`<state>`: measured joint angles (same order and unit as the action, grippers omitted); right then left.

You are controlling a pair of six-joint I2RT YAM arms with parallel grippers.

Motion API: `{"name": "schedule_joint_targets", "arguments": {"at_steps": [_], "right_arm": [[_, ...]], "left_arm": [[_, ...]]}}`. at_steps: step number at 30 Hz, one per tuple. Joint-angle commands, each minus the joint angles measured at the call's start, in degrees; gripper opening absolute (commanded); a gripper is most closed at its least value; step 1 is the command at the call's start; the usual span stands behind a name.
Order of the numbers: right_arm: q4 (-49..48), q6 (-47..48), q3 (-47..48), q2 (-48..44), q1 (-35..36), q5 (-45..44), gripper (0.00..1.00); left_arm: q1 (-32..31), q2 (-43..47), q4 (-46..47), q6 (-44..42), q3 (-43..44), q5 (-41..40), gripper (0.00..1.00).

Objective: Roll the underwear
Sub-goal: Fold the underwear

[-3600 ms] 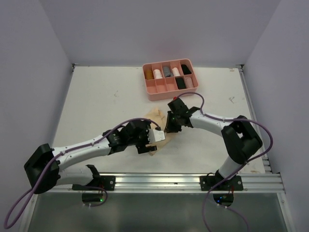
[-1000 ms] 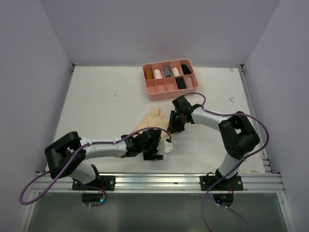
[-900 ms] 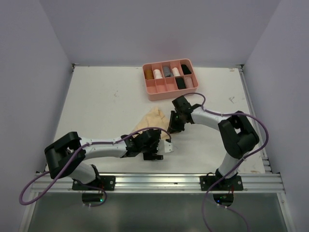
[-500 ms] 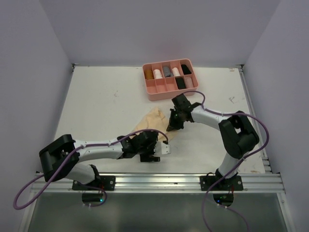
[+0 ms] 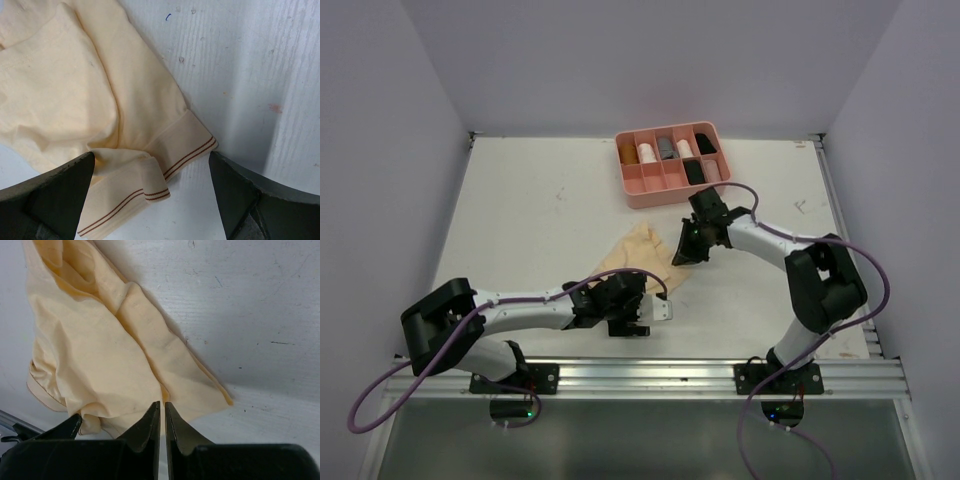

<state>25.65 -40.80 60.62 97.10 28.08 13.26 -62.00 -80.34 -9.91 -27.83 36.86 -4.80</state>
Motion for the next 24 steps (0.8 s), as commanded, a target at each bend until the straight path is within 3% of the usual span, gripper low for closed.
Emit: {"name": "schedule_joint_targets", "arguments": {"at_steps": [1, 2, 6, 24], "right_arm": [[1.2, 0.8, 1.1, -0.2, -0.2, 3.8, 0.13], [0.9, 0.5, 1.2, 0.1, -0.2, 3.7, 0.21], [0.0, -1.1, 2.3, 1.8, -0.2, 4.0, 0.31], [-1.2, -1.3, 3.5, 7.6, 1.1, 8.4, 0.22]], "left_arm": [[0.1, 1.1, -0.3, 0.8, 0.1, 0.6, 1.00], [0.1, 1.1, -0.2, 0.8, 0.1, 0.6, 1.00], [0.1, 1.0, -0.1, 0.9, 0.1, 0.6, 1.00], [0.1, -0.2, 1.0, 0.9, 0.1, 0.4, 1.00]]}}
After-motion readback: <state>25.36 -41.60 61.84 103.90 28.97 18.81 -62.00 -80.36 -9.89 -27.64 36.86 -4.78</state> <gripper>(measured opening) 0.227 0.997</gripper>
